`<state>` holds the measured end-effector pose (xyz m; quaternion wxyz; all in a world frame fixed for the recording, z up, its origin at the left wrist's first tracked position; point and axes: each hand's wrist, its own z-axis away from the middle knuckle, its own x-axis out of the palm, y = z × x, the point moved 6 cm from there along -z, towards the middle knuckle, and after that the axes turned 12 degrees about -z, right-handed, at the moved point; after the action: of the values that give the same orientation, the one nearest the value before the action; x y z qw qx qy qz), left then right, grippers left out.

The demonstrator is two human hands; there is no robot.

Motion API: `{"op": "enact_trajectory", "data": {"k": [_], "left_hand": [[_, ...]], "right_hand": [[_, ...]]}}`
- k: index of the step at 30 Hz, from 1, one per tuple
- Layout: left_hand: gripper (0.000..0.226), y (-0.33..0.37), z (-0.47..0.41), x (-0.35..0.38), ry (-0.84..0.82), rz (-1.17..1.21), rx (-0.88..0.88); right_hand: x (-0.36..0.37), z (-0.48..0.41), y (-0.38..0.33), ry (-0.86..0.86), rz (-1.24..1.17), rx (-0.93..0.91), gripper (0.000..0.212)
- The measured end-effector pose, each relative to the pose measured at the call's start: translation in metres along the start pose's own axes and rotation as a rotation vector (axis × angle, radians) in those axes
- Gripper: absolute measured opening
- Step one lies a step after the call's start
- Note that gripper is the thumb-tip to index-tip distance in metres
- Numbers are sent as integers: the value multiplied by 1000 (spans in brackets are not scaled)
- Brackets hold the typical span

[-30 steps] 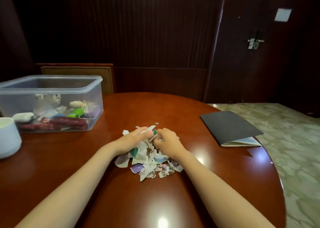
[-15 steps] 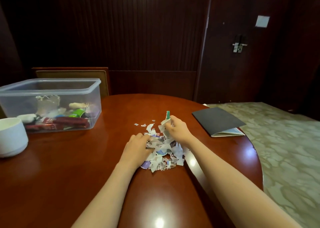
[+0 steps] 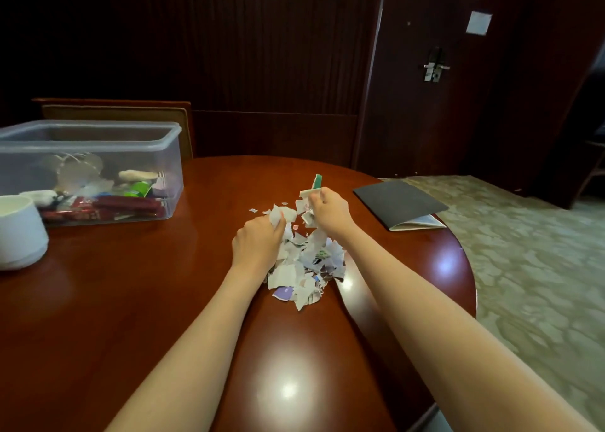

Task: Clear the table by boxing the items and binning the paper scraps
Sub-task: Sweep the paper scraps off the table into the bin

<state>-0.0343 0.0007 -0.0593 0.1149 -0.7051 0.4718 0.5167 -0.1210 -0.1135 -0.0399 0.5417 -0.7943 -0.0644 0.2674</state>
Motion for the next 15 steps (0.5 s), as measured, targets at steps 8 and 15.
{"op": "enact_trajectory", "data": {"k": [8,15], "left_hand": [[45,-15,-10,6,1,309,-137],[45,-11,-21,5,-64,342,-223]], "right_hand": [[-8,0,-11,146,-31,24,38],[-15,-6,-4,246,-161,115,38]]}}
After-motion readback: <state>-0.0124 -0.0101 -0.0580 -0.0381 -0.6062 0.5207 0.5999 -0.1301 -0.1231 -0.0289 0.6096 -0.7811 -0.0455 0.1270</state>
